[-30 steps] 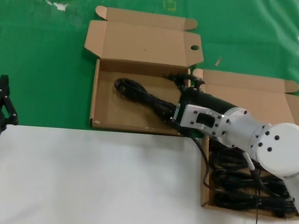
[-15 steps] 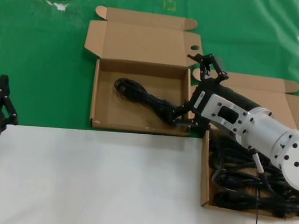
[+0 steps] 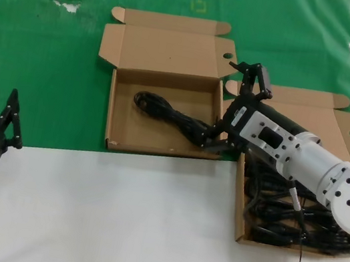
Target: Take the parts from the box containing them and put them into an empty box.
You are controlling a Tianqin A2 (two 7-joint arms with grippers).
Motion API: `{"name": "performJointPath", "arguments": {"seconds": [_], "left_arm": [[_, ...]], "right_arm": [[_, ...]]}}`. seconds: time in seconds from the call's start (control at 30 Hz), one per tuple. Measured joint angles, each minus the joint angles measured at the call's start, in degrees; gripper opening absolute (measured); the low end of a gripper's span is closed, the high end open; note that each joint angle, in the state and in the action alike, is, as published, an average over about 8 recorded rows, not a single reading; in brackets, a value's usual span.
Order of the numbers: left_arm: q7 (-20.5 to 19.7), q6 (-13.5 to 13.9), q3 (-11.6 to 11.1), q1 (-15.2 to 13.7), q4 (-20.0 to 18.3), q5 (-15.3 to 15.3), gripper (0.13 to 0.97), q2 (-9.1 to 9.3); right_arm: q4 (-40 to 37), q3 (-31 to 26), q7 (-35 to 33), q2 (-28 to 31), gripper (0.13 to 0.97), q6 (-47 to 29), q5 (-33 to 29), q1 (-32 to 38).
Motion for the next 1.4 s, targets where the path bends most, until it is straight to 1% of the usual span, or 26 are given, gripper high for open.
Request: {"name": "performJointPath", "arguments": {"seconds": [0.2, 0.23, 0.4, 0.5, 0.53, 0.8, 0.83, 1.1, 1.23, 1.4], "left_arm": [[0.0, 0.0, 0.0, 0.0, 0.0, 0.0, 0.276, 0.0], [0.0, 0.0, 0.0, 0.0, 0.0, 0.0, 0.276, 0.0], [0.0, 0.0, 0.0, 0.0, 0.0, 0.0, 0.381, 0.0], [0.0, 0.0, 0.0, 0.0, 0.0, -0.01, 0.444, 0.0], [0.0, 0.0, 0.0, 0.0, 0.0, -0.01, 0.444, 0.0], [0.0, 0.0, 0.0, 0.0, 0.0, -0.01, 0.661, 0.0], [0.0, 0.0, 0.0, 0.0, 0.0, -0.01, 0.661, 0.0], [0.01, 0.0, 0.0, 0.0, 0.0, -0.01, 0.829, 0.0], [0.02, 0.0, 0.0, 0.0, 0.0, -0.01, 0.829, 0.0], [0.02, 0.0, 0.0, 0.0, 0.0, -0.01, 0.893, 0.0]], "right_arm": [[1.48, 1.75, 0.31, -0.48, 0.933, 2.16, 2.59, -2.67], [1.74, 2.06, 0.37, -0.57, 0.939, 2.54, 3.04, -3.14], [3.04, 3.59, 0.67, -1.0, 0.965, 4.46, 5.34, -5.49], [3.81, 4.5, 0.83, -1.25, 0.965, 5.59, 6.68, -6.9], [4.07, 4.8, 0.89, -1.34, 0.965, 5.97, 7.14, -7.37], [6.15, 7.26, 1.35, -2.02, 0.966, 9.03, 10.79, -11.12], [6.41, 7.57, 1.41, -2.11, 0.966, 9.41, 11.25, -11.6], [8.48, 10.02, 1.86, -2.79, 0.966, 12.43, 14.86, -15.34], [9.52, 11.24, 2.1, -3.13, 0.966, 13.97, 16.7, -17.22], [10.82, 12.77, 2.37, -3.55, 0.966, 15.87, 18.97, -19.56]]}}
